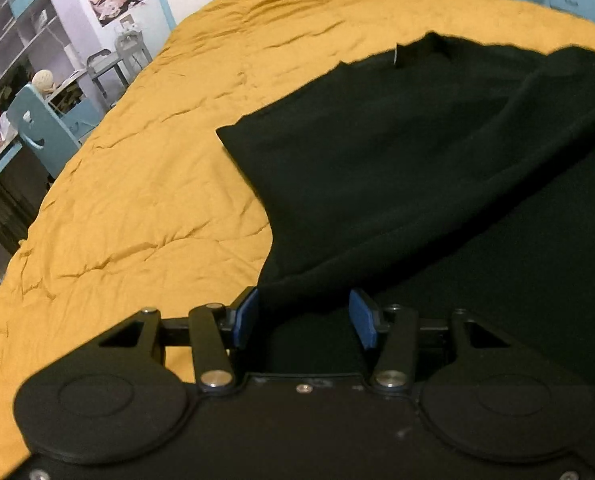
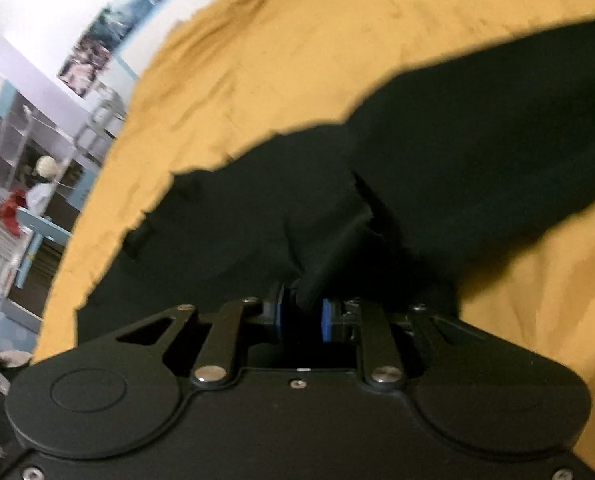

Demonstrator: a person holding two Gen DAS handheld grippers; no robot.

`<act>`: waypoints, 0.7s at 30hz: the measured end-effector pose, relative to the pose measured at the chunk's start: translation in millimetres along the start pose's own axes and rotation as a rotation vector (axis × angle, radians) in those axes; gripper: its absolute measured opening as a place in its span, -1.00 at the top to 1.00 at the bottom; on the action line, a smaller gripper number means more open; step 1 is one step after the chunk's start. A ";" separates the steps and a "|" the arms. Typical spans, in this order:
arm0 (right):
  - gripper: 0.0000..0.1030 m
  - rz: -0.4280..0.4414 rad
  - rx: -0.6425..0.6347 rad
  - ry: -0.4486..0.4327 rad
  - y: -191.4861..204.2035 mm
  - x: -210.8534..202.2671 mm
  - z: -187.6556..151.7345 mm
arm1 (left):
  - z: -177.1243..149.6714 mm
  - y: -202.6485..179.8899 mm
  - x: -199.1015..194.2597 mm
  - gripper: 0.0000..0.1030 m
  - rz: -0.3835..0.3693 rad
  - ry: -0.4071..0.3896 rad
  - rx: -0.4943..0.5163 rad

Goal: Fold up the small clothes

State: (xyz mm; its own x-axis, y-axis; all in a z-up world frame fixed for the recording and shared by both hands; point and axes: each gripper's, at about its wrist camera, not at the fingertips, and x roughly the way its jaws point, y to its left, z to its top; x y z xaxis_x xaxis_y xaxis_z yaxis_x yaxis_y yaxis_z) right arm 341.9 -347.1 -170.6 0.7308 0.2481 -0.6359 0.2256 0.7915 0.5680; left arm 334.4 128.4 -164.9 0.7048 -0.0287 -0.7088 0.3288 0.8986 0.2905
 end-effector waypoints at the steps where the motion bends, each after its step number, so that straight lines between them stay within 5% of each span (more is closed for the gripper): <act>1: 0.64 -0.011 0.004 0.006 -3.5 4.0 -4.2 | 1.3 -0.4 -1.0 -0.03 0.002 0.001 0.007; 5: 0.65 -0.014 -0.016 -0.028 -10.3 -4.6 -16.5 | 1.5 3.7 -0.2 0.10 0.005 0.003 -0.013; 7: 0.64 -0.028 -0.027 -0.020 -8.7 -4.4 -19.6 | 2.6 6.6 -6.0 0.71 0.052 -0.005 -0.067; 8: 0.62 -0.025 -0.027 -0.013 -11.3 -7.6 -21.1 | 4.9 9.9 -8.2 0.80 0.058 -0.012 -0.103; 13: 0.30 -0.052 -0.048 0.008 -6.8 -22.8 -18.8 | -1.5 21.1 -18.9 0.94 0.011 -0.023 -0.191; 16: -0.15 -0.095 -0.050 -0.075 -9.6 -45.8 -8.2 | -5.7 23.4 -27.8 0.93 0.019 0.003 -0.175; 19: -0.24 -0.103 -0.075 -0.145 -13.4 -48.4 16.1 | -4.6 28.2 -46.6 0.87 0.008 -0.018 -0.230; 21: -0.23 -0.054 -0.057 -0.142 -19.1 -38.3 33.8 | 4.3 26.2 -66.0 0.38 -0.005 -0.102 -0.249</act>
State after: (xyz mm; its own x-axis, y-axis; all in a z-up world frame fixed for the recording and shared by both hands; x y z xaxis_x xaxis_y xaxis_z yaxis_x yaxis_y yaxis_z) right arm 331.4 -390.6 -139.4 0.8031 0.1258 -0.5824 0.2333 0.8330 0.5017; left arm 299.2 152.0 -107.7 0.7672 -0.0660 -0.6380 0.1768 0.9779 0.1114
